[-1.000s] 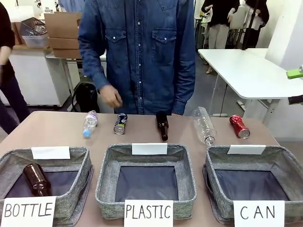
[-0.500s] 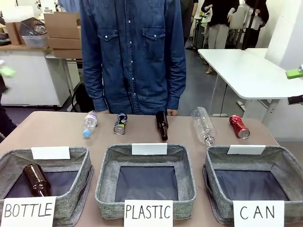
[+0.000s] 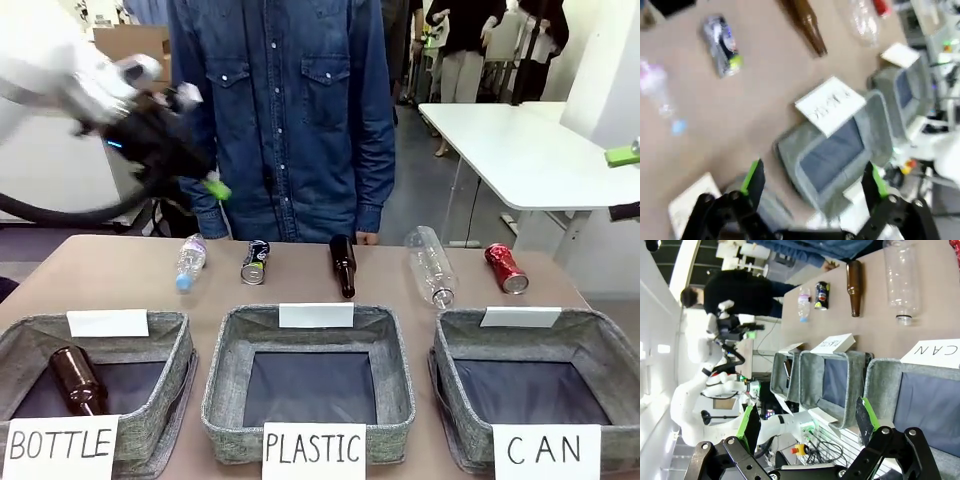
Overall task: Sort the can waste into the basket.
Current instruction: Pick up the can waste from the table and place it in the right Fabric basket.
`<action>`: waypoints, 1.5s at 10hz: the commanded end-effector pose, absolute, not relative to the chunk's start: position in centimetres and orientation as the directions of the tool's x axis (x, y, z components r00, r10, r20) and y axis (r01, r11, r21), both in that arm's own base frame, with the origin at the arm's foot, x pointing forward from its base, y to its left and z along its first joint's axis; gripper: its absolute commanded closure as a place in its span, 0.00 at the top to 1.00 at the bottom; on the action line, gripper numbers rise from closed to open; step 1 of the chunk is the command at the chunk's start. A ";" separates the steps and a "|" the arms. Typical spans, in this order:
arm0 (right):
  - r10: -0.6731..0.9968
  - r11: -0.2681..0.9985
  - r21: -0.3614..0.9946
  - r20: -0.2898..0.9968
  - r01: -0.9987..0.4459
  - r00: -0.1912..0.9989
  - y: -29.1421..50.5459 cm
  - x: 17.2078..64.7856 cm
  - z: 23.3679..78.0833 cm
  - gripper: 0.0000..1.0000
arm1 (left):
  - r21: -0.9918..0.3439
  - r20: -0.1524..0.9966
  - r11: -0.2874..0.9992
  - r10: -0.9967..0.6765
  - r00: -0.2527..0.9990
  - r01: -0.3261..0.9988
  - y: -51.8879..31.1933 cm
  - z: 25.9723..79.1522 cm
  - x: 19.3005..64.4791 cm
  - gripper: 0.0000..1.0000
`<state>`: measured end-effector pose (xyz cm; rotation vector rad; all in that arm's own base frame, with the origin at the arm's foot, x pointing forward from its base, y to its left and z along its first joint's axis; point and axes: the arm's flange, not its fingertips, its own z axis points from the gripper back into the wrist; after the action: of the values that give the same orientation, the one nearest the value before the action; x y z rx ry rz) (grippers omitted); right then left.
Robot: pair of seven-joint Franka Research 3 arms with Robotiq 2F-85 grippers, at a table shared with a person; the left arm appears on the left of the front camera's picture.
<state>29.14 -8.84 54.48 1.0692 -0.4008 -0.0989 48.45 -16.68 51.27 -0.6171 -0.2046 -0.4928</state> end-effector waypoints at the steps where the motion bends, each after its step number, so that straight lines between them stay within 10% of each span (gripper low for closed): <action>1: -0.261 0.478 0.867 0.296 -0.143 0.919 -9.0 29.3 54.6 1.00 | -0.445 0.375 0.727 -0.379 0.846 0.523 -17.5 48.8 52.3 1.00; 3: -0.261 0.478 0.867 0.296 -0.143 0.919 -9.0 29.3 54.6 1.00 | -0.592 0.296 0.654 -0.367 0.882 0.471 -11.5 53.6 49.1 1.00; 7: -0.261 0.478 0.867 0.296 -0.143 0.919 -9.0 29.3 54.6 1.00 | -0.480 0.397 0.753 -0.270 0.877 0.449 -15.3 49.5 51.1 1.00; 15: -0.261 0.478 0.867 0.296 -0.143 0.919 -9.0 29.3 54.6 1.00 | -0.331 0.086 0.917 -0.204 0.975 0.221 -25.6 37.7 62.8 1.00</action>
<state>29.18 -8.87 54.46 1.0667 -0.3999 -0.0994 60.91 -24.95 36.89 -0.3785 -0.0925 -0.2429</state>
